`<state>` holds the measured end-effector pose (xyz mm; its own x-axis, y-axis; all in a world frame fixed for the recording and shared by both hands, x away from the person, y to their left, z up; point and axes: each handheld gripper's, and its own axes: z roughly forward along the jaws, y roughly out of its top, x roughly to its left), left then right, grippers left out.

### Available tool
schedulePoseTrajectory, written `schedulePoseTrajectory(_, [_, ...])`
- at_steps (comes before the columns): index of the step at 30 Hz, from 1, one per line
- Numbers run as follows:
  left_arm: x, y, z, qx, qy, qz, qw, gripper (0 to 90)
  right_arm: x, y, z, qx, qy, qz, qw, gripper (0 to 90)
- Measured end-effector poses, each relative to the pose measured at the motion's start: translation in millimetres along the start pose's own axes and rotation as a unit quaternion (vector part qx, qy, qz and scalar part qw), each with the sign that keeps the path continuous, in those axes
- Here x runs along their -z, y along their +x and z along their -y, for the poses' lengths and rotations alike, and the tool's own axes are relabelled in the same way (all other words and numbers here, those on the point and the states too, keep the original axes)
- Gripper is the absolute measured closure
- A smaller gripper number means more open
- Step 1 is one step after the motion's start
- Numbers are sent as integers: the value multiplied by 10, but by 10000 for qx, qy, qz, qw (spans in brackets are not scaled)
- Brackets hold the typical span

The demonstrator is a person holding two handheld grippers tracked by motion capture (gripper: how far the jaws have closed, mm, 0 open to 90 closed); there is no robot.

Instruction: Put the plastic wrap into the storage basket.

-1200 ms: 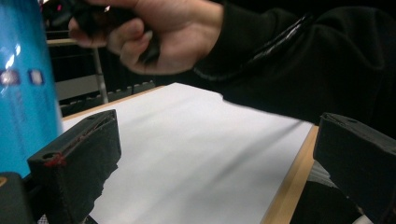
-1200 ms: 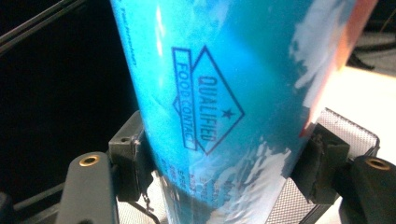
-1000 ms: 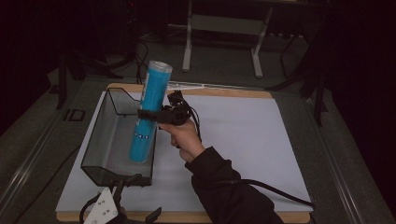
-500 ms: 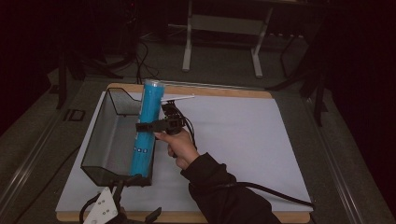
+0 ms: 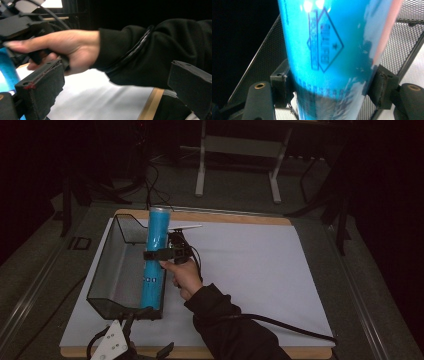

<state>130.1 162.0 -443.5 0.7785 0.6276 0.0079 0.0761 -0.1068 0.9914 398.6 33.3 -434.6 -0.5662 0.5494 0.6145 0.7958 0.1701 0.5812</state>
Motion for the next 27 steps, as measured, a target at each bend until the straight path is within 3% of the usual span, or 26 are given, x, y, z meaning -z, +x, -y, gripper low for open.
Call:
schedulePoseTrajectory(6, [9,8,1,12,-17,-4,10000,15,-219,-68,-13,-373,-276,283,9985,318])
schedulePoseTrajectory(10, [2,7,2,15,-6,19,10000,15,-316,-80,-13,-483,-395,439,9971,317])
schedulePoseTrajectory(19, [12,19,-1,43,-33,32,10000,15,-471,-161,-7,-867,-495,733,9923,317])
schedulePoseTrajectory(27, [12,14,-4,34,-32,41,10000,15,-620,-157,-11,-717,-374,1107,9906,312])
